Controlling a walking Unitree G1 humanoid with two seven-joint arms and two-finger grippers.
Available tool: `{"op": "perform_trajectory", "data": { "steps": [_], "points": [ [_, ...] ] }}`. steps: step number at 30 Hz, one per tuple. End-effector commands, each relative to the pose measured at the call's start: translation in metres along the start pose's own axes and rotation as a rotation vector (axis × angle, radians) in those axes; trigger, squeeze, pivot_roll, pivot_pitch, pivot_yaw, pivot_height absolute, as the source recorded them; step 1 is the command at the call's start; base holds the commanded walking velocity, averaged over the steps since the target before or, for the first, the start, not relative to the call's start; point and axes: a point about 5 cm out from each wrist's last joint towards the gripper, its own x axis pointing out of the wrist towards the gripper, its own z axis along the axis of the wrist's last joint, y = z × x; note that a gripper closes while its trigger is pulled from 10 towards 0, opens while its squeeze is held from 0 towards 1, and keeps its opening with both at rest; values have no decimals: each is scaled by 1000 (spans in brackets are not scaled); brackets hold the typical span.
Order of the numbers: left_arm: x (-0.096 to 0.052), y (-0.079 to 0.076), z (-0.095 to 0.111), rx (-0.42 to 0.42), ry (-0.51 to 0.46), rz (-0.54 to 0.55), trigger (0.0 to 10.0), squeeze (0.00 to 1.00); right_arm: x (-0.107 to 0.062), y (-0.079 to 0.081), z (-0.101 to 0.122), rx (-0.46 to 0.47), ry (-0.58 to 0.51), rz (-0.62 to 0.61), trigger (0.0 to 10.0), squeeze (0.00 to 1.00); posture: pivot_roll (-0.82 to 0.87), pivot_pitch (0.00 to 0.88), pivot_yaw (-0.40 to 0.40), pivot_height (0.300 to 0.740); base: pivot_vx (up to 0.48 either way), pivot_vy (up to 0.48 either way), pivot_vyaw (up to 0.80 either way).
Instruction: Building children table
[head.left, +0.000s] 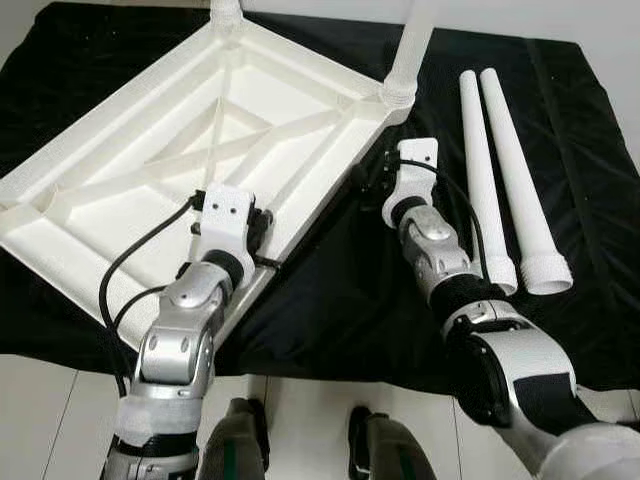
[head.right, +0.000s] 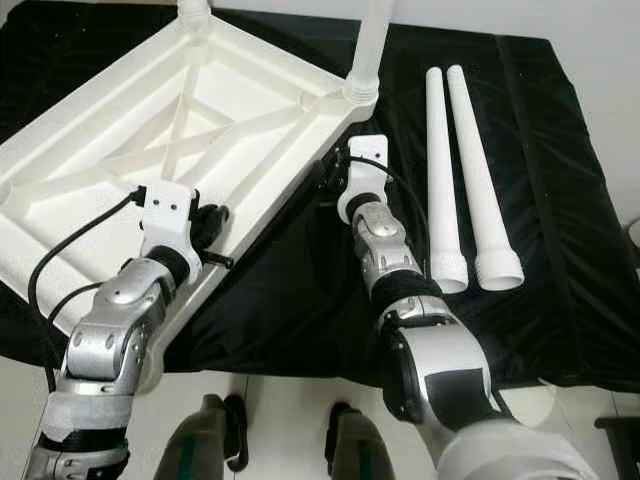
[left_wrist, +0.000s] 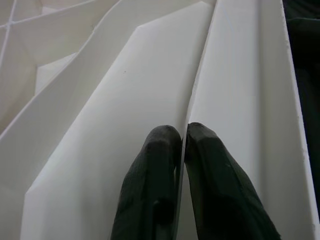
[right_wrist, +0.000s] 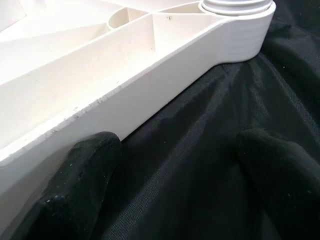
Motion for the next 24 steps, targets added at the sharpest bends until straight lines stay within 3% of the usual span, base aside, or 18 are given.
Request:
{"op": "perform_trajectory", "data": {
  "steps": [1, 9, 10, 12, 13, 14, 15, 17, 20, 23, 24],
  "points": [
    [8, -48, -15, -36, 86, -214, 0, 0, 5, 33, 5, 0, -26, 155, 10000, 0, 108, 242, 12, 740, 0, 0, 0],
    [16, -75, -7, -24, 70, -300, 0, 0, 7, 38, 11, -41, -68, 163, 10000, 0, 99, 239, 24, 740, 0, 0, 0],
    [16, -73, -7, -19, 71, -299, 2745, 0, 6, 34, 10, -37, -69, 138, 10000, 0, 96, 238, 25, 740, 0, 0, 0],
    [16, -72, -7, -17, 73, -296, 2745, 0, 5, 31, 8, -32, -71, 122, 10000, 0, 94, 238, 25, 740, 0, 0, 0],
    [16, -70, -8, -9, 76, -293, 3843, 0, 4, 27, 7, -44, -71, 93, 10000, 0, 94, 238, 25, 740, 0, 0, 0],
    [16, -70, -8, -9, 76, -293, 3843, 0, 4, 27, 7, -44, -71, 93, 10000, 0, 94, 238, 25, 740, 0, 0, 0],
    [16, -69, -8, -3, 79, -289, 10000, 0, 3, 24, 5, -53, -72, 74, 10000, 0, 94, 238, 25, 740, 0, 0, 0],
    [16, -65, -9, 12, 84, -286, 10000, 0, 1, 20, 3, -59, -80, 49, 10000, 0, 90, 237, 26, 740, 0, 0, 0],
    [12, -45, -9, 73, 81, -281, 10000, 0, -12, -2, -4, -66, -138, -82, 10000, 0, 87, 234, 25, 740, 0, 0, 0],
    [11, -43, -9, 78, 83, -287, 10000, 0, -14, -5, -3, -76, -159, -104, 10000, 0, 86, 233, 26, 740, 0, 0, 0],
    [11, -39, -8, 83, 81, -293, 10000, 894, -16, -7, -2, -66, -181, -111, 10000, 0, 85, 231, 25, 740, 0, 0, 0]
  ]
}}
